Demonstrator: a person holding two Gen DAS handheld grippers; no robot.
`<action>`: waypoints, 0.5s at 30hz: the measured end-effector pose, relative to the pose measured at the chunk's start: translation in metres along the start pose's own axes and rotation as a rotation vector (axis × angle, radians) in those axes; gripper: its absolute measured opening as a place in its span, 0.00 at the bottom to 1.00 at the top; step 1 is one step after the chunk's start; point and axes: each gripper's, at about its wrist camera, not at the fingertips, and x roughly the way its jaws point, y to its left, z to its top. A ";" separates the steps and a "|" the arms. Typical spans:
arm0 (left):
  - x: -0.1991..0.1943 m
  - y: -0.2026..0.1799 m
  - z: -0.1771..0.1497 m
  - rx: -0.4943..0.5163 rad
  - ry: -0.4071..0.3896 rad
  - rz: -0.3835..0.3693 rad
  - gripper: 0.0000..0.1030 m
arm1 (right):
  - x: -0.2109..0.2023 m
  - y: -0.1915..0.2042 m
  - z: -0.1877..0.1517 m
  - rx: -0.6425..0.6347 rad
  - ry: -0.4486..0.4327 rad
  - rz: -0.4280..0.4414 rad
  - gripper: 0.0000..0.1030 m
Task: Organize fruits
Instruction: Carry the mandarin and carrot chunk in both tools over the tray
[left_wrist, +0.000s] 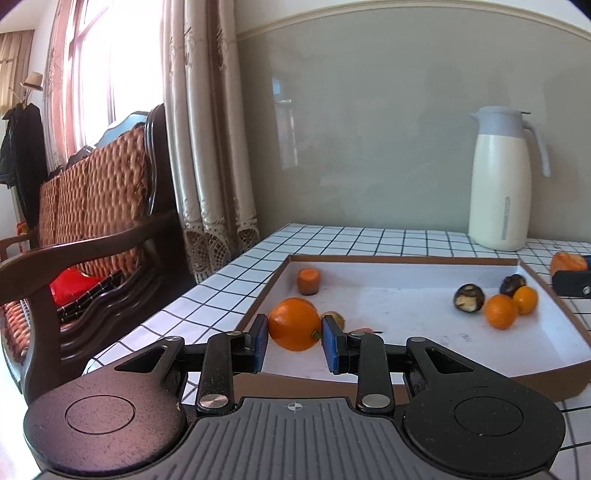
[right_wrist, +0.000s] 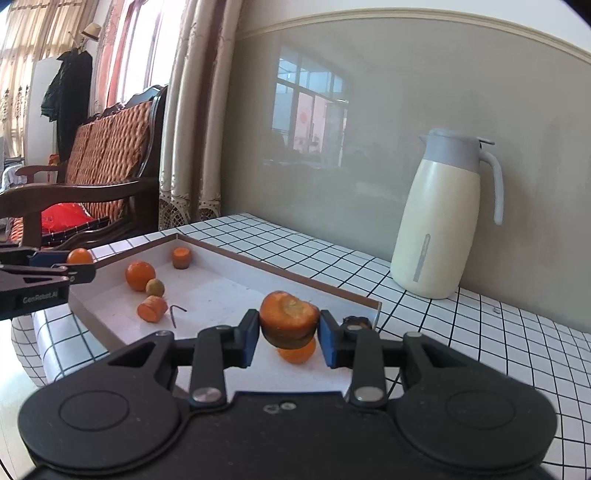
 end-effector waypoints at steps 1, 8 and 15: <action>0.003 0.001 -0.001 0.001 0.006 0.002 0.30 | 0.002 -0.002 -0.001 0.006 0.004 -0.002 0.25; 0.021 0.004 0.002 -0.016 0.016 0.011 0.31 | 0.013 -0.010 -0.007 0.017 0.024 -0.011 0.25; 0.033 0.004 0.002 -0.024 0.028 0.011 0.31 | 0.024 -0.015 -0.008 0.028 0.043 -0.006 0.25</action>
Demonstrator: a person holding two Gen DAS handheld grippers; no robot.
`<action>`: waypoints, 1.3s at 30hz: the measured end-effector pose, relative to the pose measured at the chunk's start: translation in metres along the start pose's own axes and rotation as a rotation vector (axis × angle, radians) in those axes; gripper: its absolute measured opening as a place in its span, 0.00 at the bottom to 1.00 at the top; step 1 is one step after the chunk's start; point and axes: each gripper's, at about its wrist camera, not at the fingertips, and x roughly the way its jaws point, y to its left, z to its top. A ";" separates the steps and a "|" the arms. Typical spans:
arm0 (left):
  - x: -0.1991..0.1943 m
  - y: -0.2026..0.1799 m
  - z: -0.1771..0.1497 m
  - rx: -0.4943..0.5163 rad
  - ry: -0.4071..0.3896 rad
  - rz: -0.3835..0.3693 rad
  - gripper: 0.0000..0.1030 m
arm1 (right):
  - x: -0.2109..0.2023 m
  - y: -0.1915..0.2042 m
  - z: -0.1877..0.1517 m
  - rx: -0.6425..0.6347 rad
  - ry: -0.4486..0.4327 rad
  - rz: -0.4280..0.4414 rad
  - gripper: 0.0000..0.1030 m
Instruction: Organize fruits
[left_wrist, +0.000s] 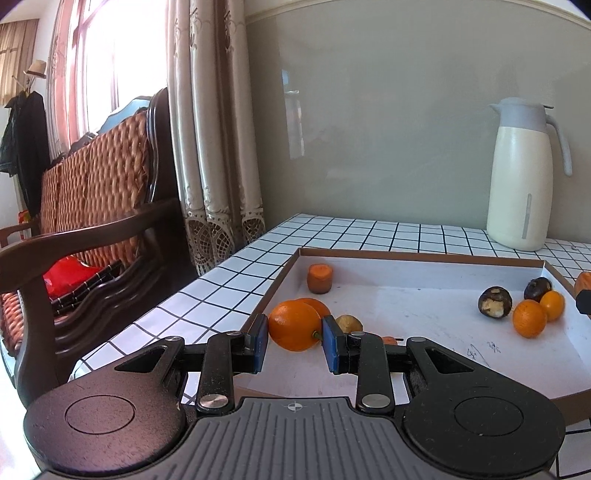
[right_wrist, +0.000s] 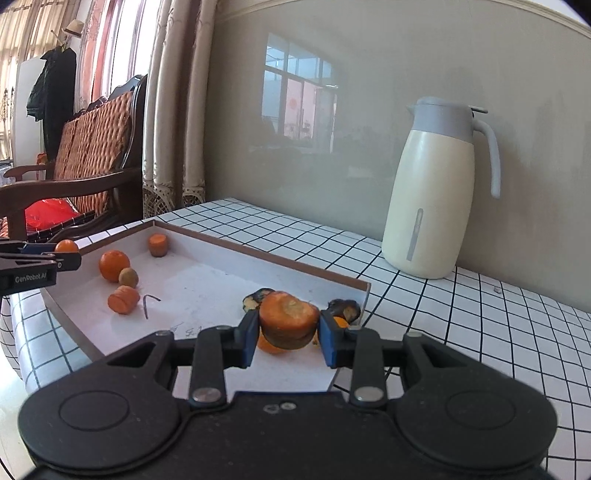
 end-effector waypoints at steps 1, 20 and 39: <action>0.000 -0.001 0.000 0.003 -0.001 0.001 0.31 | 0.001 0.000 0.000 0.000 0.001 0.003 0.25; -0.020 -0.007 -0.006 0.055 -0.158 0.124 1.00 | -0.003 0.000 -0.004 -0.011 -0.057 -0.121 0.94; -0.046 -0.020 -0.008 0.074 -0.164 0.068 1.00 | -0.016 0.005 -0.004 -0.055 -0.048 -0.118 0.94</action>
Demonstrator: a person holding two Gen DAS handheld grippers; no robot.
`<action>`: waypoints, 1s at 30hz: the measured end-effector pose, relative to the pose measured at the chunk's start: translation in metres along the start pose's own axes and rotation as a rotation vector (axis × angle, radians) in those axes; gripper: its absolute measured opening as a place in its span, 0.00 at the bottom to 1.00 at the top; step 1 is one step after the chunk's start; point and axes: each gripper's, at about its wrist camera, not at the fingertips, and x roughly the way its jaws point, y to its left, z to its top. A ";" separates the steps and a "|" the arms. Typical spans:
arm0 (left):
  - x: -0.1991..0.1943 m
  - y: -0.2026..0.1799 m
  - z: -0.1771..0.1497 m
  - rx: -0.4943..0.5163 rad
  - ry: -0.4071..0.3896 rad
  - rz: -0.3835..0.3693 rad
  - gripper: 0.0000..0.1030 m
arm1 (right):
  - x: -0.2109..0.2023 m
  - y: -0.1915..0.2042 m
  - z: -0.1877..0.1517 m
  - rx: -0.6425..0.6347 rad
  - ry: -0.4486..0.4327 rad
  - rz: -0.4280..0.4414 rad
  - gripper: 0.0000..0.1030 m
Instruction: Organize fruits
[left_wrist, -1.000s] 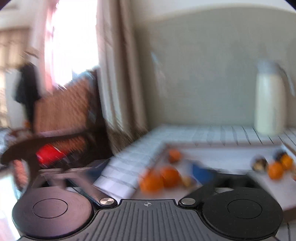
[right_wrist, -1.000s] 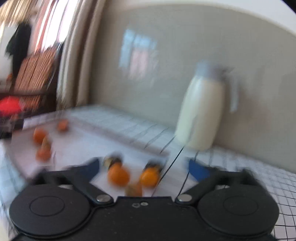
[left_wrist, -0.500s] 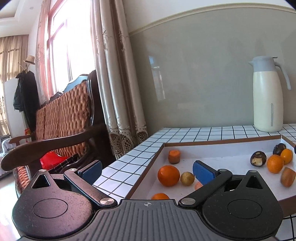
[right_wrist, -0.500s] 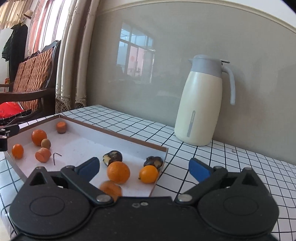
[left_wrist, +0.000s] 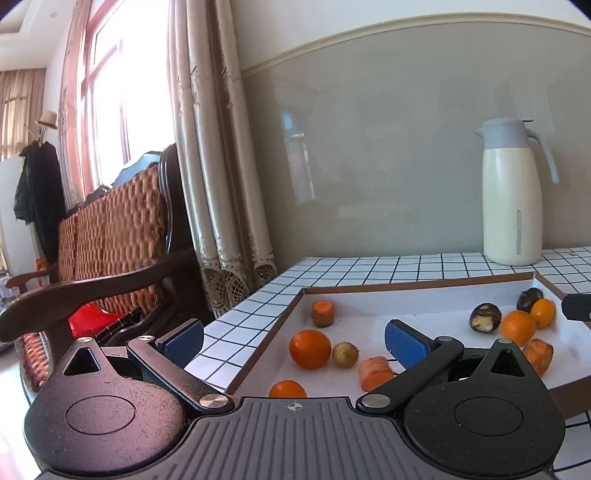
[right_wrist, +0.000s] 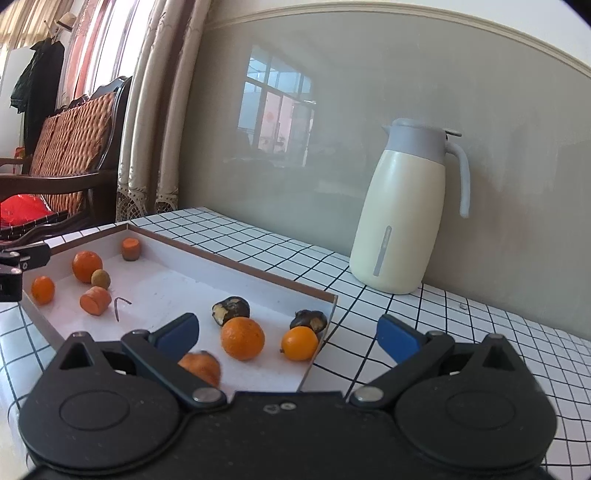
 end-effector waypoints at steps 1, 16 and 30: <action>-0.003 -0.002 0.000 0.009 -0.006 -0.002 1.00 | -0.002 0.000 0.000 -0.002 -0.001 -0.001 0.94; -0.109 -0.006 0.020 -0.077 0.014 -0.159 1.00 | -0.125 -0.028 -0.002 0.120 -0.063 -0.012 0.94; -0.224 -0.019 -0.007 -0.121 -0.003 -0.282 1.00 | -0.219 -0.015 -0.058 0.118 -0.043 -0.085 0.94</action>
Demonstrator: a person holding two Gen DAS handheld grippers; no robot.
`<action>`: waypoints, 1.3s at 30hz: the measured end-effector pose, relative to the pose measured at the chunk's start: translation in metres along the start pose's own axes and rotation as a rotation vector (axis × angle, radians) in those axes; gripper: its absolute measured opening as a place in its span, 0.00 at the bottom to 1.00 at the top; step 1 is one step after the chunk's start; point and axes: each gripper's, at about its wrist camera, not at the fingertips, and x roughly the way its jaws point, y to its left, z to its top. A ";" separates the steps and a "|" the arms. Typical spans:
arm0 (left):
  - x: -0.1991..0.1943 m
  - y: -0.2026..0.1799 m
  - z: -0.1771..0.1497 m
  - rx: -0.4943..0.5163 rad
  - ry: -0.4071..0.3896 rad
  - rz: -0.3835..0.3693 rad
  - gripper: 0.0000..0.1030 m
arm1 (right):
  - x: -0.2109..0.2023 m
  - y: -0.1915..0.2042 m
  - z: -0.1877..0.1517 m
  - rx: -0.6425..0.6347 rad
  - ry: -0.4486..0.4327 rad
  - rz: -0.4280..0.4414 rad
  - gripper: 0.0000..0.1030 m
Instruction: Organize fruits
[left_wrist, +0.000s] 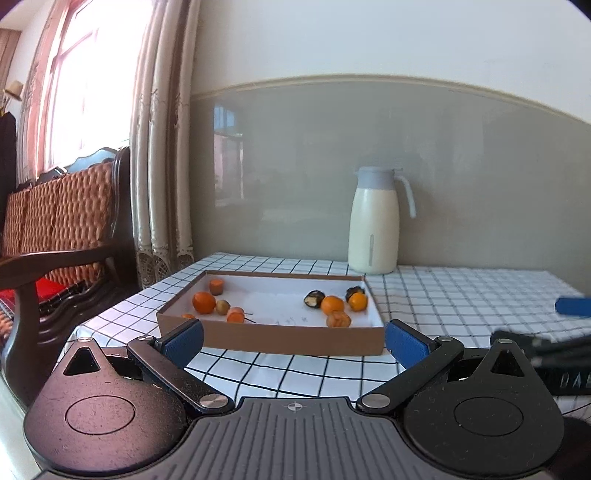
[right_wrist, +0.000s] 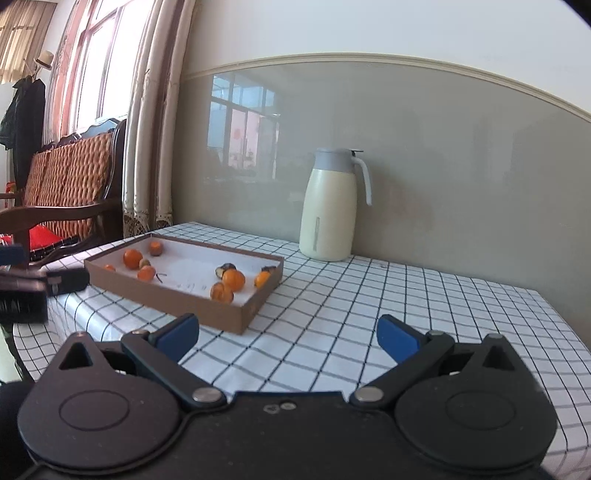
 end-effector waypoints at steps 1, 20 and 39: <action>-0.003 0.000 -0.001 -0.001 -0.004 -0.004 1.00 | -0.003 0.000 -0.002 0.001 -0.003 -0.005 0.94; 0.000 -0.007 -0.036 0.031 -0.052 -0.008 1.00 | 0.016 0.013 -0.017 -0.016 0.016 -0.009 0.94; 0.001 -0.005 -0.037 0.031 -0.055 -0.006 1.00 | 0.011 0.020 -0.018 -0.075 -0.007 -0.008 0.94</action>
